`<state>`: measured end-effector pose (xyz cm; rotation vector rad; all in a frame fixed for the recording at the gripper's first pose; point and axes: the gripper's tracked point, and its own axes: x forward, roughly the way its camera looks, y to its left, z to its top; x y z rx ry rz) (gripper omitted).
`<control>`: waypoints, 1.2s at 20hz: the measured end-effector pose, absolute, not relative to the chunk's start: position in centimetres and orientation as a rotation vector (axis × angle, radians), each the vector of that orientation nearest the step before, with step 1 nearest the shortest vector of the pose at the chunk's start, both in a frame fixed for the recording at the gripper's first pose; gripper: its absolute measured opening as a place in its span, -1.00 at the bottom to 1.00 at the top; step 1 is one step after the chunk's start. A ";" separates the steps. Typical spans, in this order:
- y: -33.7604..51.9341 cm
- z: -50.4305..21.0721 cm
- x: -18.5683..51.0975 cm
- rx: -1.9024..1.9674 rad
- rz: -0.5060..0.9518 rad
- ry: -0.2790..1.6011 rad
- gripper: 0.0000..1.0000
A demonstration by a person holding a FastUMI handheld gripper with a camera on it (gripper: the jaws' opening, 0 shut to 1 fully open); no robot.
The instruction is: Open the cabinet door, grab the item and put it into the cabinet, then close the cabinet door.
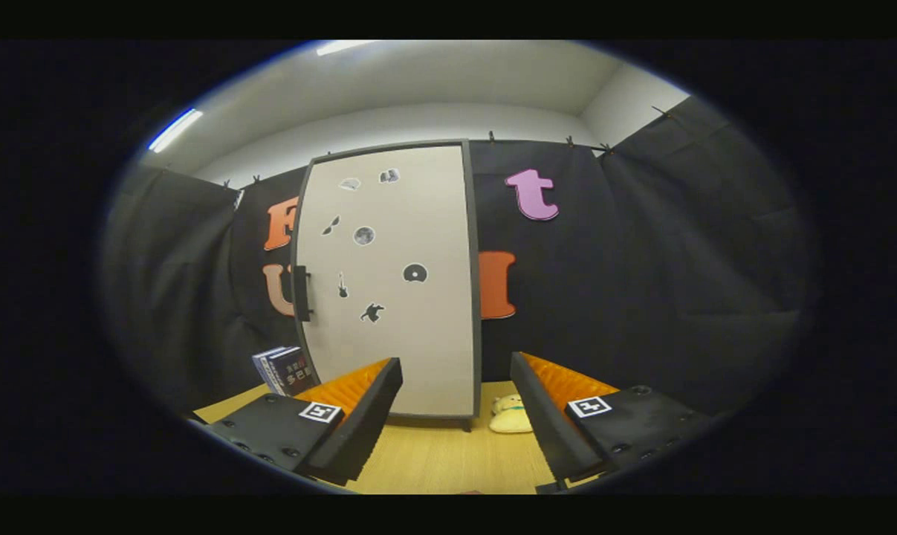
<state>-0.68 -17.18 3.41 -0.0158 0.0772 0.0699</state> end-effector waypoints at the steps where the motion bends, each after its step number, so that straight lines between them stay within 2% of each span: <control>1: -17.4 3.4 -1.1 -0.009 0.068 0.076 0.91; 24: -18.9 1.2 -0.3 0.056 0.033 0.119 0.92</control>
